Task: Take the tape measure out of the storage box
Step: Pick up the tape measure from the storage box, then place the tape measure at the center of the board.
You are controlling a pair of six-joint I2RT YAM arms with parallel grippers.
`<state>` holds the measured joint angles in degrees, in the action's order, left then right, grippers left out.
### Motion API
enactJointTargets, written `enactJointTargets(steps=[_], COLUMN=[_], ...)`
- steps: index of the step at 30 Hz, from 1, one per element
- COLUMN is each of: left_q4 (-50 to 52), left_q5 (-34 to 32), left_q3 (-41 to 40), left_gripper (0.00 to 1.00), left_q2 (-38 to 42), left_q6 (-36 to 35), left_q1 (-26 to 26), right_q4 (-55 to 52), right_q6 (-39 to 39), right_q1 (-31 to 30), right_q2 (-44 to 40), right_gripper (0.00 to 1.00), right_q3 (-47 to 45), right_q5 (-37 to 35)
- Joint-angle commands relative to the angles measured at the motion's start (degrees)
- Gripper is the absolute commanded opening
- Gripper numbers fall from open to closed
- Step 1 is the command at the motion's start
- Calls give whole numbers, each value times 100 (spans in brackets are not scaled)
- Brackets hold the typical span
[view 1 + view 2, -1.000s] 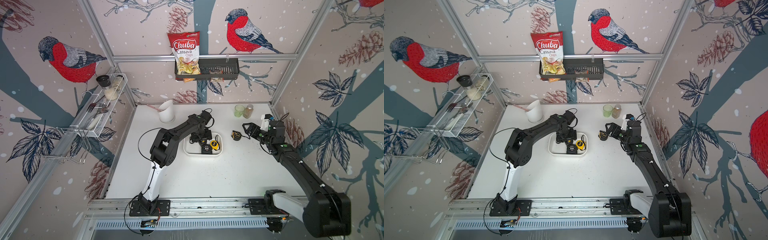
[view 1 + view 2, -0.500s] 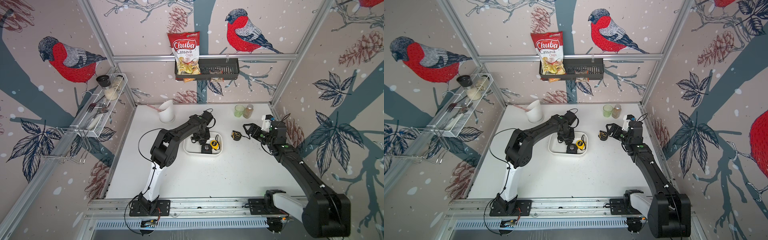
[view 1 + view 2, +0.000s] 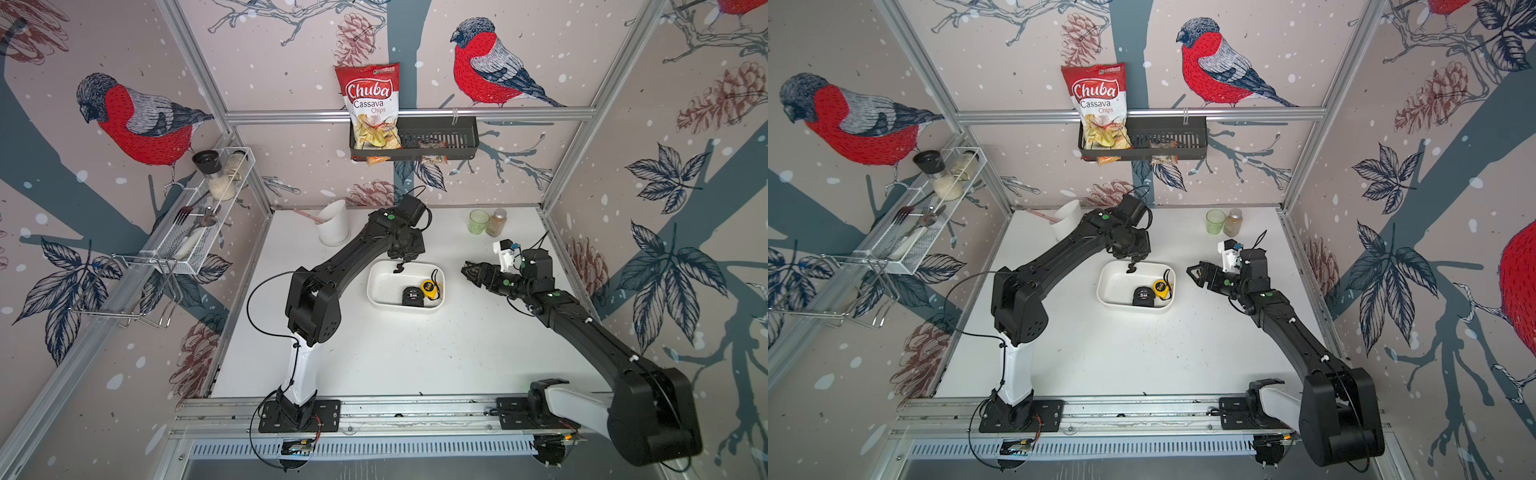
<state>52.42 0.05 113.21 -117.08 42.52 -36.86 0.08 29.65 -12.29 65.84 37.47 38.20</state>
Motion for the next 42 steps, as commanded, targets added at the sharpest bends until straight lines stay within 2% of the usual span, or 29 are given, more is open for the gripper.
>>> enactJointTargets(steps=[1,6,12,19,32,36,38,42], left_q4=[-148,-531,-483,-618,-1215,-1312,-1361,-1489], left_q5=[408,1349,1934,2007,2173,2238,2253,2251], left_q3=[-129,-262,-115,-190,-793,-902,-971,-1137], left_gripper=[0,0,0,0,0,0,0,0], left_q2=[179,321,295,398,814,887,935,989], left_q6=[388,831,1015,1262,1709,1763,1786,1802], left_q1=[4,-14,-57,-196,-286,-295,-295,-304], right_q4=[718,1369,1809,2393,2622,2611,2625,2556], right_q6=[332,568,623,851,935,963,981,981], right_q1=[-202,-618,-1078,-1312,-1751,-1804,-1816,-1829], right_q2=[-194,-63,279,532,1006,1018,1014,1037], right_gripper=[88,88,87,87,85,78,70,37], right_q3=[-129,-105,84,124,396,392,409,460], right_q5=[613,612,302,-192,-1270,-1419,-1451,-1502])
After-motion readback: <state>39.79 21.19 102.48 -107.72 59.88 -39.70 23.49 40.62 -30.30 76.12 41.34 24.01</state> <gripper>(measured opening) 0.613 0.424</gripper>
